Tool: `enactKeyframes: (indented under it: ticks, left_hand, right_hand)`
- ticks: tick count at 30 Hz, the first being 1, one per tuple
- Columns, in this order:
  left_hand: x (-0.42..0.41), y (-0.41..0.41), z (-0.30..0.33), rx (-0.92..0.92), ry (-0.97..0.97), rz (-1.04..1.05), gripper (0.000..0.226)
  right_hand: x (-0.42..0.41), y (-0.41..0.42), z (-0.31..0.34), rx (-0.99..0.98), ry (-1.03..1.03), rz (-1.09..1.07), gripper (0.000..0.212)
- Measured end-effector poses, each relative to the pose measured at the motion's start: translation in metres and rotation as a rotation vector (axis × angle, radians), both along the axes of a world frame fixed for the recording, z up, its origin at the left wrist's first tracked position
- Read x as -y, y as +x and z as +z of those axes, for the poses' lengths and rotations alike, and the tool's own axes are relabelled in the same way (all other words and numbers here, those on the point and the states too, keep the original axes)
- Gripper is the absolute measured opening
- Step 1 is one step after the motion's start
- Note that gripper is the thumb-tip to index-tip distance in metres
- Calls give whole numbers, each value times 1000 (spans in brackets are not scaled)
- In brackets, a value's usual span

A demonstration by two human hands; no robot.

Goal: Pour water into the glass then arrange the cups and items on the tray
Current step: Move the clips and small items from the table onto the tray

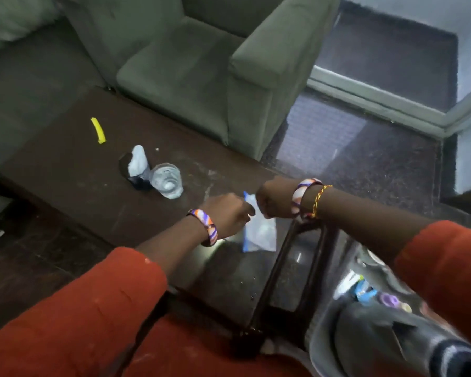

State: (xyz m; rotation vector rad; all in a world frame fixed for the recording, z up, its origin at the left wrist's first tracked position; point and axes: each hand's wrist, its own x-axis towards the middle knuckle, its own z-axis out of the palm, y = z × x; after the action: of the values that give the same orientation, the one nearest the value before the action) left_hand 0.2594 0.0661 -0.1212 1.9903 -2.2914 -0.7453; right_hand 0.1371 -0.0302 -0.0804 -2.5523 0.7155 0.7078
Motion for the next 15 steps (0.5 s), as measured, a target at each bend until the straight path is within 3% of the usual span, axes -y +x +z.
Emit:
enactKeyframes:
  ticks: [6,12,15]
  left_hand:
    - [-4,173,-11,-109,-62,237,24]
    - [-9,357,-54,-211,-126,578,37]
    - [-8,432,-84,-222,-95,747,26]
  right_hand:
    - [-3,183,-19,128,-16,13,18]
    - [12,378,-63,308,170,-120,16]
    - [13,465,-95,369,213,-180,17]
